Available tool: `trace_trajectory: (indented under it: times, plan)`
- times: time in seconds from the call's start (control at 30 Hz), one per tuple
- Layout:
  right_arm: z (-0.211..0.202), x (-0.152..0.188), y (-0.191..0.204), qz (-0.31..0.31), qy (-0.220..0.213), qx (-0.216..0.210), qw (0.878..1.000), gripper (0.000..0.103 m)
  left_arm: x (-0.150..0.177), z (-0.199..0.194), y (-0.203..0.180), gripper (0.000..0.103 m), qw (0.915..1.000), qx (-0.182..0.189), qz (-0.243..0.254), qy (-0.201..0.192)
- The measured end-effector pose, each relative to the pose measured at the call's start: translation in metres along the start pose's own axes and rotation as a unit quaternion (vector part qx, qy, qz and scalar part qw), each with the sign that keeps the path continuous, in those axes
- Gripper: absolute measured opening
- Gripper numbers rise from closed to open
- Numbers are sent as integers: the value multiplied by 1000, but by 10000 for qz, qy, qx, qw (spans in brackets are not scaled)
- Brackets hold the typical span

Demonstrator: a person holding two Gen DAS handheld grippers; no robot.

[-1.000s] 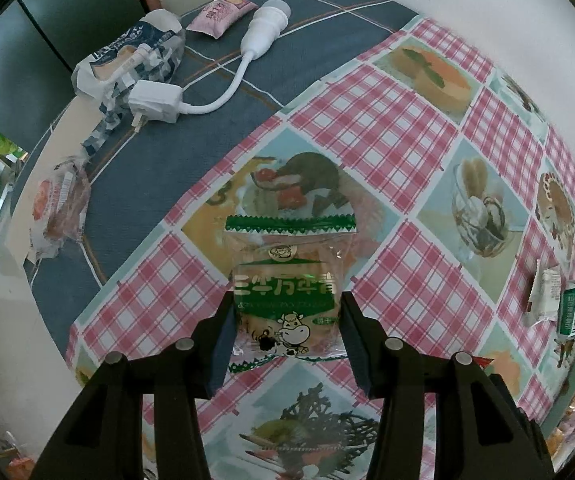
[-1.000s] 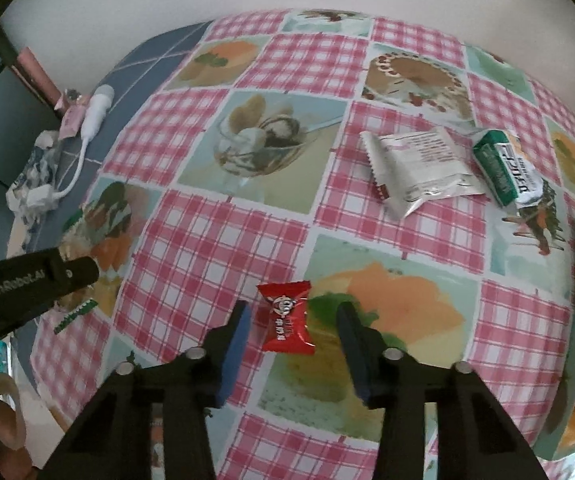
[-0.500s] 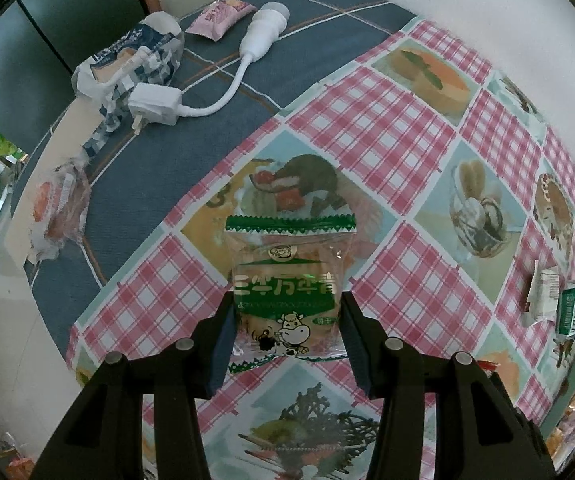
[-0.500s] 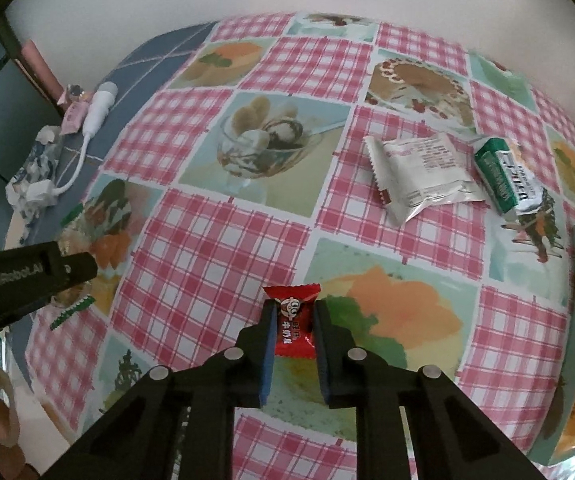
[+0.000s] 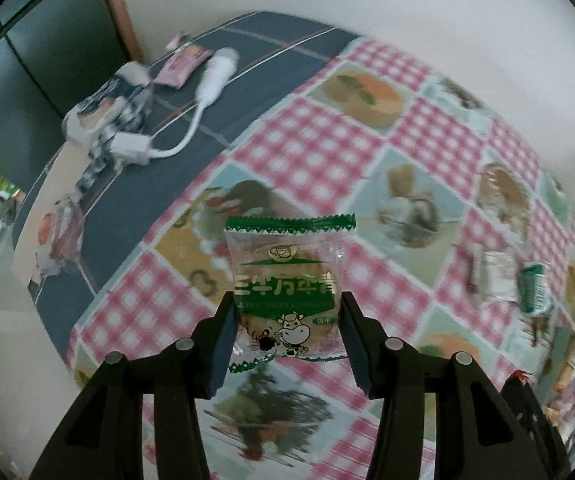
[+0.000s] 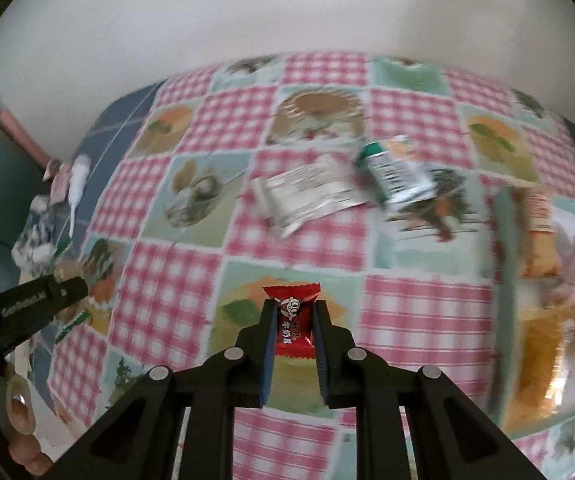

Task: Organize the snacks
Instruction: 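Carry the cookie packet with the left tool and red candy with the right tool over the tray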

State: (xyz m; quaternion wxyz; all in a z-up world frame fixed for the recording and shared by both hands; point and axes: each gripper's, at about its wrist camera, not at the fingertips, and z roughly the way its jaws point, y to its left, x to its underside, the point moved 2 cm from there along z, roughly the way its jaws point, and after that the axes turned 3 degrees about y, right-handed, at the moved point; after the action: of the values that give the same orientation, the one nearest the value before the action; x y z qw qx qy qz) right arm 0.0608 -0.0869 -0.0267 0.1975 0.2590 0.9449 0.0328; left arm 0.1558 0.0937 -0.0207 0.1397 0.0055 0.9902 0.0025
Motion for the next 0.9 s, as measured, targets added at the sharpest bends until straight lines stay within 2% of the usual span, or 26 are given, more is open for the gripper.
trace_trajectory:
  times: [0.2, 0.4, 0.53, 0.73, 0.9]
  plan:
    - [-31, -6, -42, 383, -264, 260, 9986, 18, 10, -23, -42, 51, 9985, 163, 479, -231]
    - [-60, -8, -96, 916, -484, 291, 9942, 18, 27, -41, -85, 51, 9934, 374, 1018, -384]
    - [-74, -4, -132, 1199, -594, 516, 9897, 18, 40, -50, -108, 51, 9899, 511, 1254, -410]
    - [-89, 6, -190, 1853, -655, 434, 9795, 18, 59, -61, -145, 51, 9836, 664, 1628, -414]
    - [-100, 15, -234, 2249, -694, 543, 9704, 18, 81, -72, -179, 51, 9754, 691, 2037, -477]
